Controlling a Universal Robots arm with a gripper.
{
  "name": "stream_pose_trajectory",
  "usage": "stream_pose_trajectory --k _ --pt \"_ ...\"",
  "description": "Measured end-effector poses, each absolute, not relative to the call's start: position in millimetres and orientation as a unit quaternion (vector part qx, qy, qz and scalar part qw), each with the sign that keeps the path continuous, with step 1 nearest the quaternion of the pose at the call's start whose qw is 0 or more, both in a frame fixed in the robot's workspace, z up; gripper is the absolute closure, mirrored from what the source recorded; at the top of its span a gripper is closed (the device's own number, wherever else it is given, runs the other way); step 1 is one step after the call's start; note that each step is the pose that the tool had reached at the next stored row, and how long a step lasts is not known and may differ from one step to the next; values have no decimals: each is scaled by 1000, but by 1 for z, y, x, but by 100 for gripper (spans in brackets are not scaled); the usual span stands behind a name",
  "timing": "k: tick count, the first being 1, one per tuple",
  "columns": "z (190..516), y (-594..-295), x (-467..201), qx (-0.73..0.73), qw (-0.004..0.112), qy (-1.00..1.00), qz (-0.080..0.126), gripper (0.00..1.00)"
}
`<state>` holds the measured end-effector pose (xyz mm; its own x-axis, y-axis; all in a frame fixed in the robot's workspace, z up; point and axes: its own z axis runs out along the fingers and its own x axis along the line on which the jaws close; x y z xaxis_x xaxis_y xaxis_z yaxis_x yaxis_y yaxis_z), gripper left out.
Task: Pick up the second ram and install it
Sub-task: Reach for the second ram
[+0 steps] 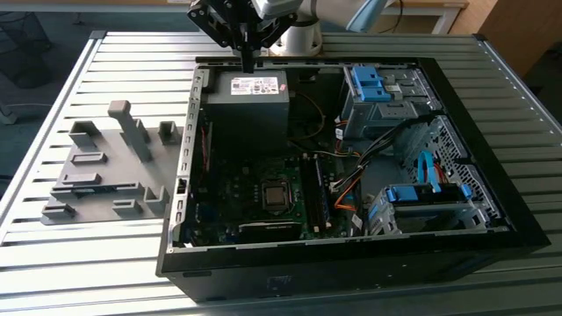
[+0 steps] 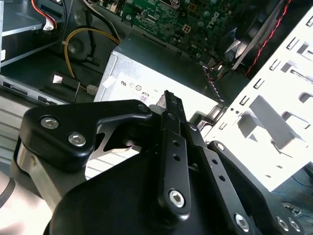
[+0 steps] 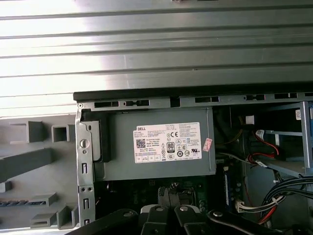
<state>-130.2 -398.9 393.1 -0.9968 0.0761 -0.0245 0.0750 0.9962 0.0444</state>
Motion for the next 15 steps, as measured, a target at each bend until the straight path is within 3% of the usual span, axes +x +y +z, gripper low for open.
stream_pose_trajectory --k 15 --pt "393 -399 -133 38 13 999 22 89"
